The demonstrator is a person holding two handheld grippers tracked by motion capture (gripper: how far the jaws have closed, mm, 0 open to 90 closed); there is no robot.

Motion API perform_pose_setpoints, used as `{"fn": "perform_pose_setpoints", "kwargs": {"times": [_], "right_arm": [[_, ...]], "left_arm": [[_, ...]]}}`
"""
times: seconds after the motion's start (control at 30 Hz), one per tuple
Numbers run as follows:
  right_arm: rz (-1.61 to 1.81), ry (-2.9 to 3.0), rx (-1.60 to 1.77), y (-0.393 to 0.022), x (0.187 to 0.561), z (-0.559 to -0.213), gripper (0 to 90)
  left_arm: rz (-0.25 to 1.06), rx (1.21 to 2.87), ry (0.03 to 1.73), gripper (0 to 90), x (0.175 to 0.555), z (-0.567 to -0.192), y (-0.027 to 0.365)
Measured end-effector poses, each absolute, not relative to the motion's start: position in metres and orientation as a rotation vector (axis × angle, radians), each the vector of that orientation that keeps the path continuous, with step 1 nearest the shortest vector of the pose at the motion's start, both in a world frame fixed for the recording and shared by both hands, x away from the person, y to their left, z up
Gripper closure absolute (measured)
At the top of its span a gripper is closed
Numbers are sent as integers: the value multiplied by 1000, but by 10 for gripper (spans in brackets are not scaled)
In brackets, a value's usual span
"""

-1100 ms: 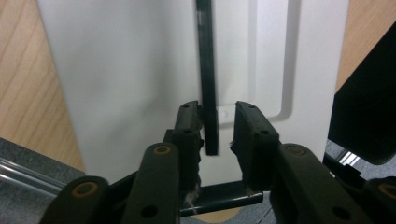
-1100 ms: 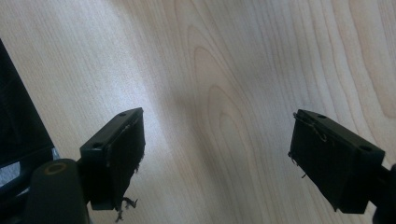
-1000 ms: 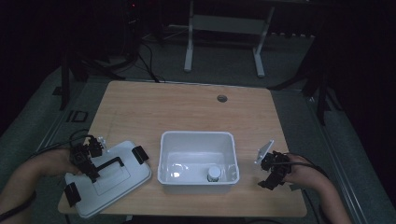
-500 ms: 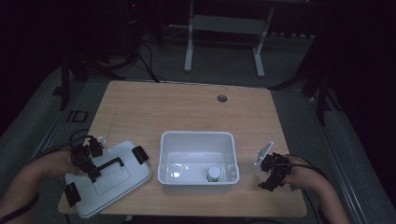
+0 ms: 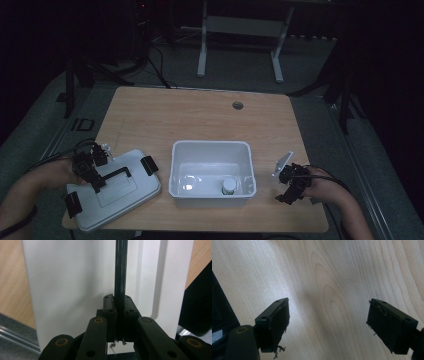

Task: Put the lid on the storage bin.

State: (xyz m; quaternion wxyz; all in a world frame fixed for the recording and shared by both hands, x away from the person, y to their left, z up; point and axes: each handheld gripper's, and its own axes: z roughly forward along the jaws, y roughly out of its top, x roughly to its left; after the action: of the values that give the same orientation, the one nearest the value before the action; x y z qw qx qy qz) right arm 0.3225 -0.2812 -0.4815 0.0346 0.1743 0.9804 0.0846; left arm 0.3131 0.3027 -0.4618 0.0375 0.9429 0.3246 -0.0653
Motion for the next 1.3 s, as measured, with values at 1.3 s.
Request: {"fn": "perform_pose_setpoints", "kwargs": {"times": [1.3], "right_arm": [[271, 3000, 529, -282, 320, -474, 176]], "left_arm": [[133, 2963, 711, 839, 306, -305, 234]]}}
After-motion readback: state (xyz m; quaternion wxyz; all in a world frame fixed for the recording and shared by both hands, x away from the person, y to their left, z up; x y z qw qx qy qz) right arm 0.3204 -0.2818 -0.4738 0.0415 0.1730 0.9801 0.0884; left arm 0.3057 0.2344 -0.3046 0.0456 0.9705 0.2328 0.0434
